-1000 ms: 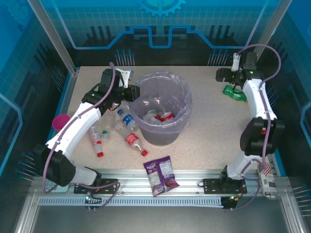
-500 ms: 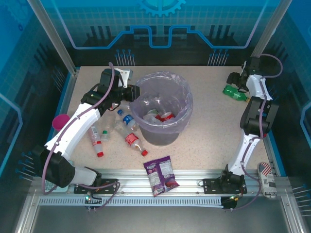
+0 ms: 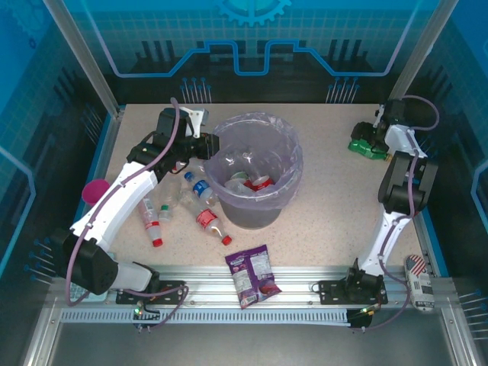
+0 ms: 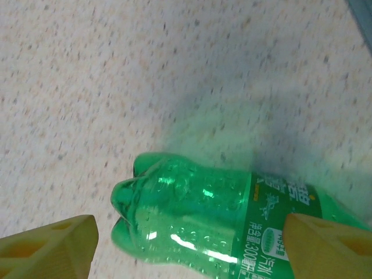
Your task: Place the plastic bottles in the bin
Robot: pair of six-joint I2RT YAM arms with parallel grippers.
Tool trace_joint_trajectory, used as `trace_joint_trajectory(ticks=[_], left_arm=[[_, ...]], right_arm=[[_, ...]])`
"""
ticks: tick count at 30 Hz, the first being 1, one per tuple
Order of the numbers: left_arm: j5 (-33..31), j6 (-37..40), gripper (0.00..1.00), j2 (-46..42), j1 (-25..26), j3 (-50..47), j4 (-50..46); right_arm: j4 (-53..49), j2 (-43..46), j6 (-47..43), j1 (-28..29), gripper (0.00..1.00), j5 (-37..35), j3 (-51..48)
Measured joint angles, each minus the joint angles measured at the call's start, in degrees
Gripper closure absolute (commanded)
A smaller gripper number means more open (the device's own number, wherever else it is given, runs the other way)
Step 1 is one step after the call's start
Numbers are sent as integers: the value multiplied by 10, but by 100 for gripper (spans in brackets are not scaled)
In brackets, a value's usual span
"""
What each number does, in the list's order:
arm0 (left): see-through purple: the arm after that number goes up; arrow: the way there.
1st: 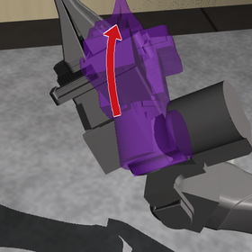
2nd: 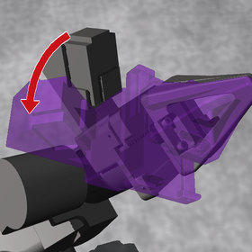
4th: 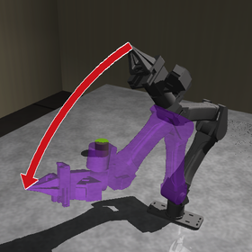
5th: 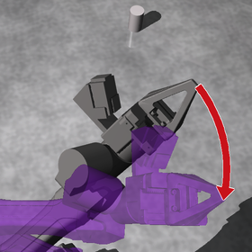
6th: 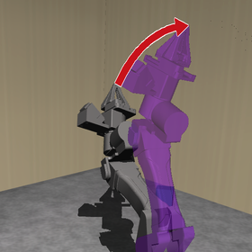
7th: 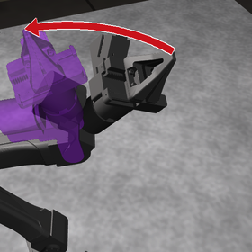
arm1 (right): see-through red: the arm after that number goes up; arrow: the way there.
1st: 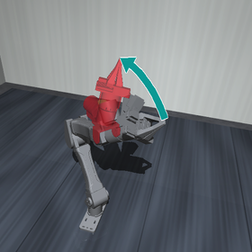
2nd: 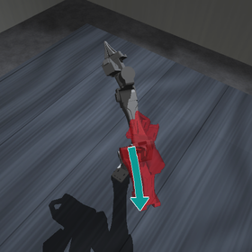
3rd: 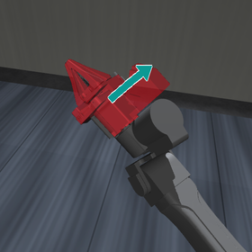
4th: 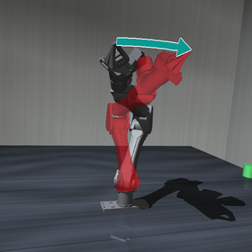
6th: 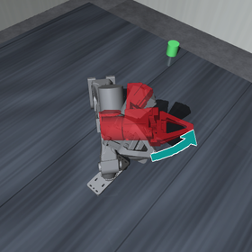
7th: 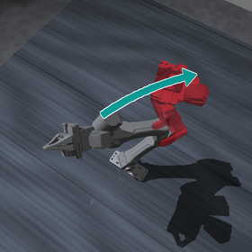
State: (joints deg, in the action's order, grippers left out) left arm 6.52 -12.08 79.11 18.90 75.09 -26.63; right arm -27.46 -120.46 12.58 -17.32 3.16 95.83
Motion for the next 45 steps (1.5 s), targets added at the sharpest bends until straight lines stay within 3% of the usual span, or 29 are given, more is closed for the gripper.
trace_joint_trajectory(ticks=[5, 9, 12, 15, 24, 28, 36, 45], left_arm=[[0, 0, 69, 0, 0, 0, 0], [0, 0, 69, 0, 0, 0, 0], [0, 0, 69, 0, 0, 0, 0], [0, 0, 69, 0, 0, 0, 0], [0, 0, 70, 0, -6, 0, 0], [3, 0, 70, 0, -9, 0, 0], [5, 0, 70, 0, -9, 0, 0], [7, 0, 70, 0, -12, 0, 0]], right_arm=[[1, 85, 14, 17, 16, 36, -118], [-19, 155, 16, 76, 15, 54, -194], [-45, 211, 3, 111, 9, 59, -212], [-67, 243, -48, 107, 0, 25, -198], [-143, 182, -301, 84, 0, -104, -120], [-157, 133, -369, 66, 0, -117, -117], [-176, 90, -398, 62, 0, -80, -103], [-186, 60, -361, 77, 6, -18, -122]])
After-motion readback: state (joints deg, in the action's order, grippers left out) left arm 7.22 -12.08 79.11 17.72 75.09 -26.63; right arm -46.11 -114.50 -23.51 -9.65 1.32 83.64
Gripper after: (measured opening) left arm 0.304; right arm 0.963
